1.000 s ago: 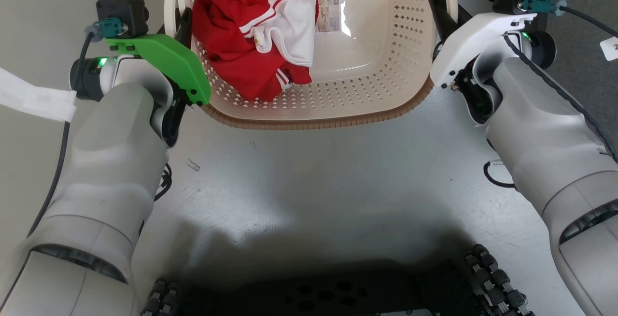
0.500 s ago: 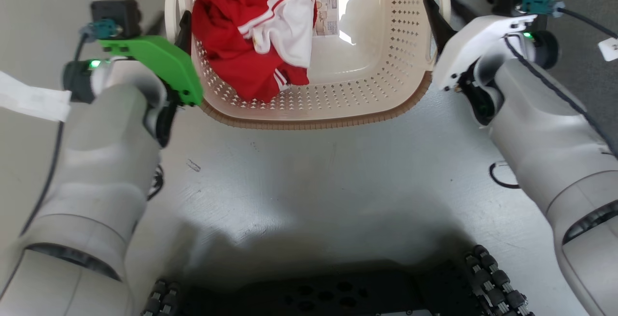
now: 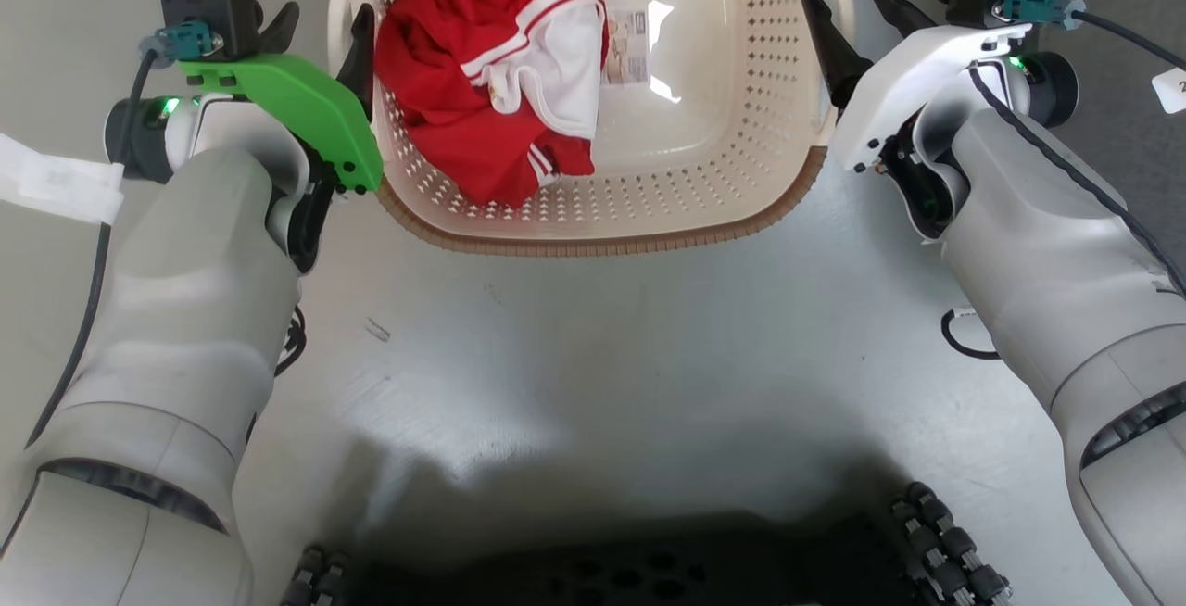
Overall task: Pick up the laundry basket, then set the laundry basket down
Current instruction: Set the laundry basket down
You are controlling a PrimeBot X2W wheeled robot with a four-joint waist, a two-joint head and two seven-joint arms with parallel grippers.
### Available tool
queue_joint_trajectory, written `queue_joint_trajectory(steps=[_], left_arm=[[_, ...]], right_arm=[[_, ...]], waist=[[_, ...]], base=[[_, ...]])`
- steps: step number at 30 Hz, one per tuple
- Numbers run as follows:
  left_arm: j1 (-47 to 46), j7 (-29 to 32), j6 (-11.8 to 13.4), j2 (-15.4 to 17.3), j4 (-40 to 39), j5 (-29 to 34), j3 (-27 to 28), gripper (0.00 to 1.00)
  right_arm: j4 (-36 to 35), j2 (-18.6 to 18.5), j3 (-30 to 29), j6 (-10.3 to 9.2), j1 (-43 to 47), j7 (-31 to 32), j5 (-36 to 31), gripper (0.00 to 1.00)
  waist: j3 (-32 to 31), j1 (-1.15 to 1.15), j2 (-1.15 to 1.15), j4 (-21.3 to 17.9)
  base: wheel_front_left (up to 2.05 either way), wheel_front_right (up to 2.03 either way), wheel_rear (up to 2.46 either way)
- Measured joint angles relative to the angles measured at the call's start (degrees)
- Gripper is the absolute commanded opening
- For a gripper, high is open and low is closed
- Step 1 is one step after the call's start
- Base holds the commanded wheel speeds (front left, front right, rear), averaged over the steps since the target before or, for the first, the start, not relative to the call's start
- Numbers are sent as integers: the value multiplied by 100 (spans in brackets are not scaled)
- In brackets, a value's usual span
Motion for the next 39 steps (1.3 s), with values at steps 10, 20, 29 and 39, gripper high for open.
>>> queue_joint_trajectory(steps=[10, 20, 29, 39], left_arm=[[391, -70, 1, -5, 158, 114, -69, 100], [814, -103, 82, 24, 81, 297, -113, 100], [1143, -118, 380, 224, -559, 374, 189, 100], [1770, -119, 715, 431, -1339, 713, 522, 100]], right_arm=[[-231, -77, -29, 0, 244, -32, -2, 100], [-459, -109, -231, 0, 775, -32, -54, 100], [-801, -142, -543, -20, 1234, -33, -92, 100], [-1382, -224, -842, -242, 1774, -33, -414, 100]], waist=[[-557, 0, 0, -16], [-1474, 0, 0, -73], [-2204, 0, 0, -126], [-3015, 0, 0, -185]], base=[[0, 0, 0], [0, 0, 0], [0, 0, 0], [0, 0, 0]])
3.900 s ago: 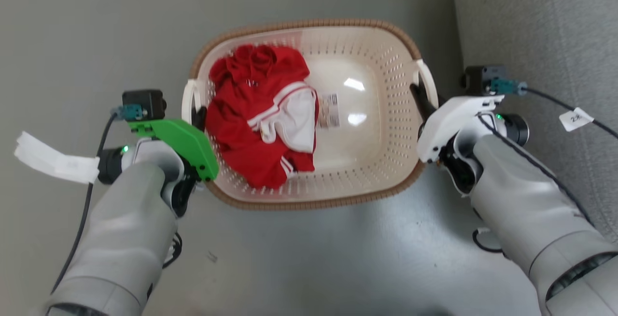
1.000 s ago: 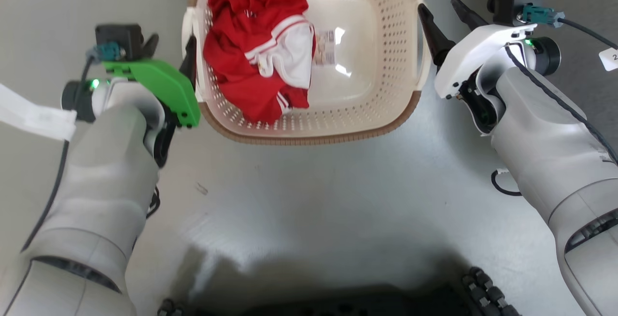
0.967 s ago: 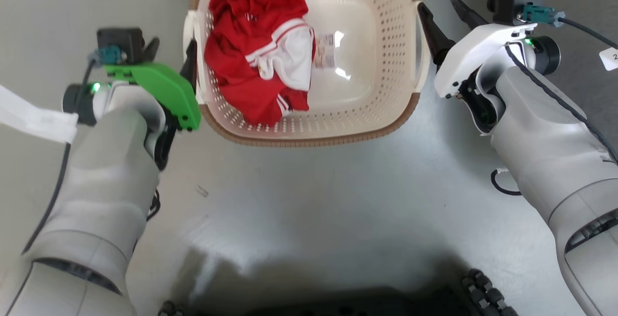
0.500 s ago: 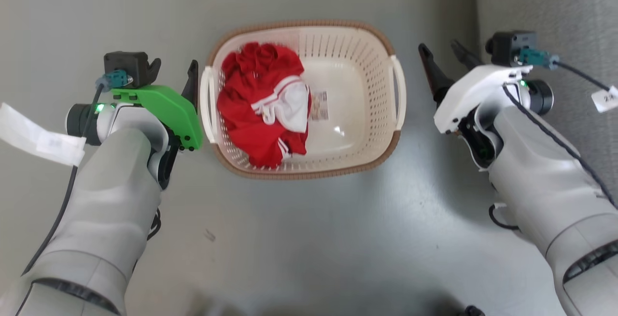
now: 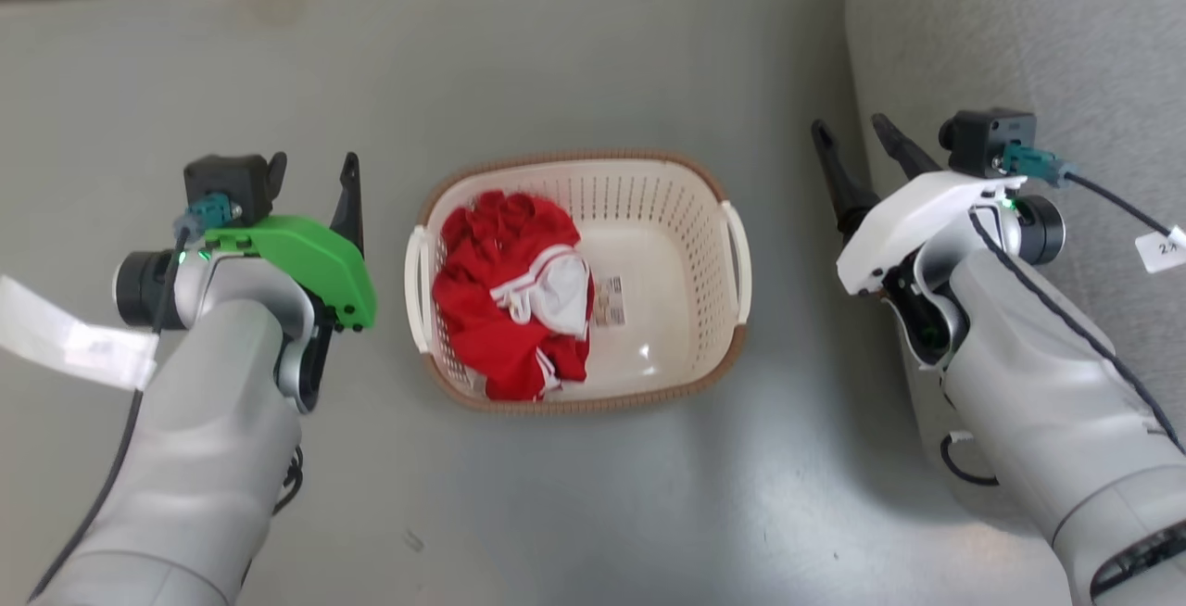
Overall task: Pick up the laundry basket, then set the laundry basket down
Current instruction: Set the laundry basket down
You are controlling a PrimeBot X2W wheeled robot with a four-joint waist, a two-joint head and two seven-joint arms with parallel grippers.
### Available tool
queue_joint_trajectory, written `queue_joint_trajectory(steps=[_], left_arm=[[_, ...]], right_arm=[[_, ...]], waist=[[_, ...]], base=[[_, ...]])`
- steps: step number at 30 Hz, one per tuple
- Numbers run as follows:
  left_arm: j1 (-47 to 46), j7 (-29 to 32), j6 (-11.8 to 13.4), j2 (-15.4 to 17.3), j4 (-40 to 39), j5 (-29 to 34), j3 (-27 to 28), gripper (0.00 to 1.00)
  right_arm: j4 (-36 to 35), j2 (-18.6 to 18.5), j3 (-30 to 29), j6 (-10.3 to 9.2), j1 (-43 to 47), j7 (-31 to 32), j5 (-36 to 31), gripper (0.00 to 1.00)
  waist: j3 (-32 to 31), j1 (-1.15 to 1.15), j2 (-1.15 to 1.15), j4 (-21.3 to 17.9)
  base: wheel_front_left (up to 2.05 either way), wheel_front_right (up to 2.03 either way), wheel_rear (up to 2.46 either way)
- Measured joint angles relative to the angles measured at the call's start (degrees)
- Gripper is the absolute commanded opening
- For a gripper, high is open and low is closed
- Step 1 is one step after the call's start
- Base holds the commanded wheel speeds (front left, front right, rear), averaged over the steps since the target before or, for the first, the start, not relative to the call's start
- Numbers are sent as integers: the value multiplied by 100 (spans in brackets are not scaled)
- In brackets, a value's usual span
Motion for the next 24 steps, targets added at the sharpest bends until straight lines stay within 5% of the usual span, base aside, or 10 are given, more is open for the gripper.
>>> queue_joint_trajectory(steps=[24], left_arm=[[1547, 0, 498, 278, -2162, 899, 627, 100]], right_arm=[[-1488, -82, -703, -385, 1227, 0, -766, 100]], waist=[[-1492, 0, 0, -118]], base=[[0, 0, 0]])
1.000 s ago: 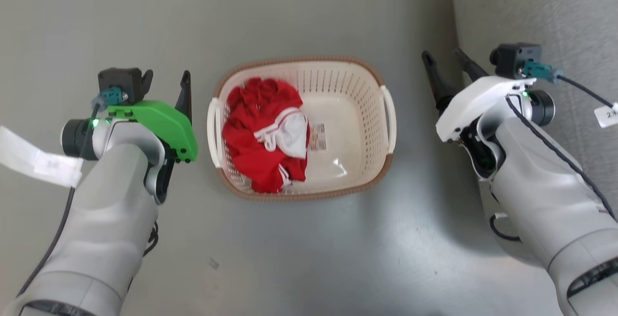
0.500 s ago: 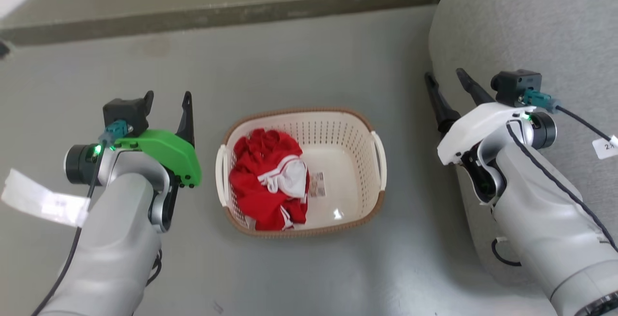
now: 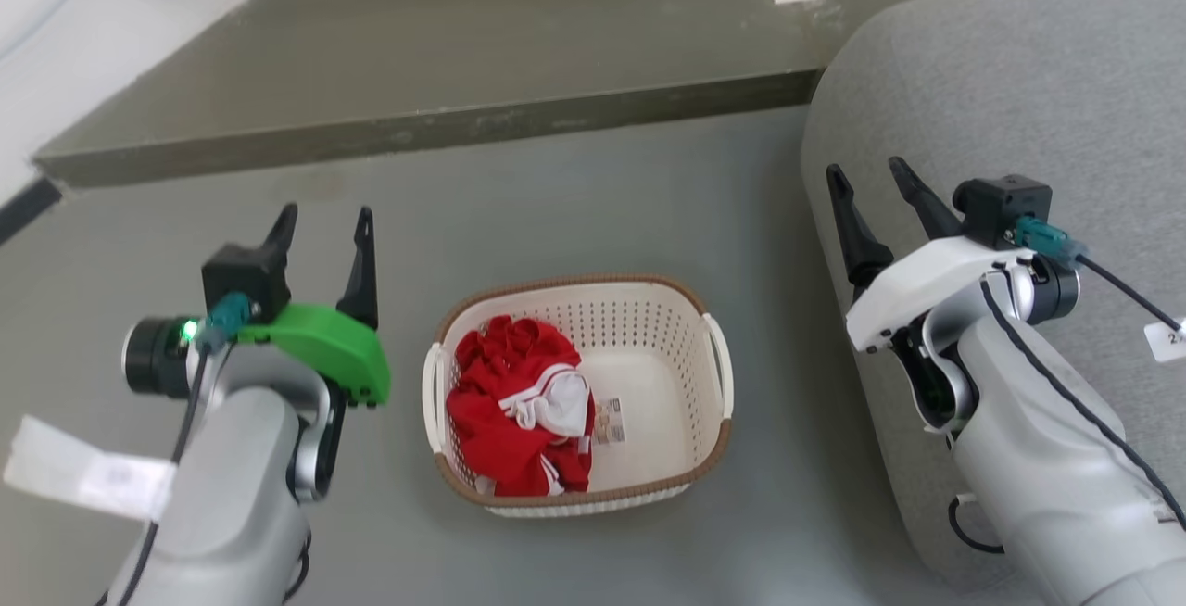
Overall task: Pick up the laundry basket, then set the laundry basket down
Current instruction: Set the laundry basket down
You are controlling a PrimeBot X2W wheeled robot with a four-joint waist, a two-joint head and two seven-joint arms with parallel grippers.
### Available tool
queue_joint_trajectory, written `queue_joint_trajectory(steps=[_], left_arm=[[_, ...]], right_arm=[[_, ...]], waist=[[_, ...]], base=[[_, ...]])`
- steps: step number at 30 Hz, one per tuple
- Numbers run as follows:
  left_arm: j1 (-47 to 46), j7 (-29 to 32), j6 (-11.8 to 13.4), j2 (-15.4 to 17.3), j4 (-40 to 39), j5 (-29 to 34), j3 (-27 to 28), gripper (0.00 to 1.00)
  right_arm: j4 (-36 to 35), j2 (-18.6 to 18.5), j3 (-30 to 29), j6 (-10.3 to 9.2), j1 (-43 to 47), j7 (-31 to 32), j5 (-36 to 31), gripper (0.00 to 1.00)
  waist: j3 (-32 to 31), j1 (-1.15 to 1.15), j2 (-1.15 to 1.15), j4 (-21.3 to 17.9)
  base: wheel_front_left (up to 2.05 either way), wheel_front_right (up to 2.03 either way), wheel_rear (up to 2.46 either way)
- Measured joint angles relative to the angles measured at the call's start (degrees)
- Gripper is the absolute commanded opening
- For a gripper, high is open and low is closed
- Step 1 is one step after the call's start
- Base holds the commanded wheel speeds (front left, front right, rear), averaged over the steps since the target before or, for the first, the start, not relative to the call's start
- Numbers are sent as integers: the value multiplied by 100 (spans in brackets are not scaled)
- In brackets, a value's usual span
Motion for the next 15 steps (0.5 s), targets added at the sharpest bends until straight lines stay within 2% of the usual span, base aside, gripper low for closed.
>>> queue_joint_trajectory(steps=[15], left_arm=[[1325, 0, 154, 34, -1139, 400, 327, 100]], right_arm=[[-786, -33, -281, -93, 992, 0, -358, 100]], waist=[[-538, 0, 0, -47]], base=[[0, 0, 0]])
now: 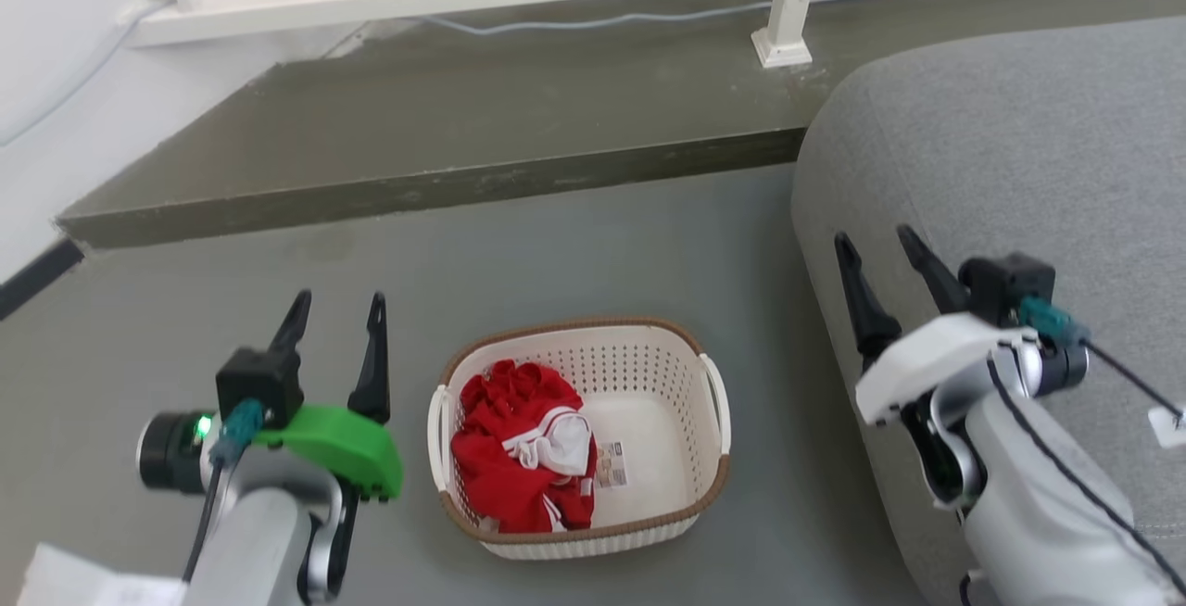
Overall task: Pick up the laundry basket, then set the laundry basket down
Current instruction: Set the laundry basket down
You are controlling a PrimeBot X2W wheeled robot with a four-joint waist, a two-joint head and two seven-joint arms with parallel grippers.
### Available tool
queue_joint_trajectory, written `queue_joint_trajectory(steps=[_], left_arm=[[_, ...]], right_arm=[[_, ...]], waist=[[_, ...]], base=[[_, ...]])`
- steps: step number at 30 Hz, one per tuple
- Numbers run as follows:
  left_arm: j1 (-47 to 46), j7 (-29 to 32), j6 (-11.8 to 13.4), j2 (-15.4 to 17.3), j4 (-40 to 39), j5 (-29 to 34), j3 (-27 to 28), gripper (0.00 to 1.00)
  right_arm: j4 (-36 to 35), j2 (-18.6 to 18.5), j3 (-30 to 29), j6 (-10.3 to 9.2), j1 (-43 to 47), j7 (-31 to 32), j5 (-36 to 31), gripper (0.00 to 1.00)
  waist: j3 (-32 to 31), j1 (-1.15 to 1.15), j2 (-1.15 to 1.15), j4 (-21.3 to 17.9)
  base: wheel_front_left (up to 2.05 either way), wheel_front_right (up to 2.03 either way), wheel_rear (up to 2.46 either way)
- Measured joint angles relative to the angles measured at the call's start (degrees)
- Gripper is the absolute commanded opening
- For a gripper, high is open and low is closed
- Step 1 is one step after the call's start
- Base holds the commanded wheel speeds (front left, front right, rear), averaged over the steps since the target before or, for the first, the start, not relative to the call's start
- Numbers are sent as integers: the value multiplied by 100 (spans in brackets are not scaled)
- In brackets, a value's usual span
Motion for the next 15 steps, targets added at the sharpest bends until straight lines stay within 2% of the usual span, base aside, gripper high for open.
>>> queue_joint_trajectory(steps=[15], left_arm=[[1308, 0, 21, -49, -582, 136, 450, 100]], right_arm=[[-456, 81, -229, -104, 1010, 0, -170, 100]], waist=[[-329, 0, 0, 24]], base=[[0, 0, 0]])
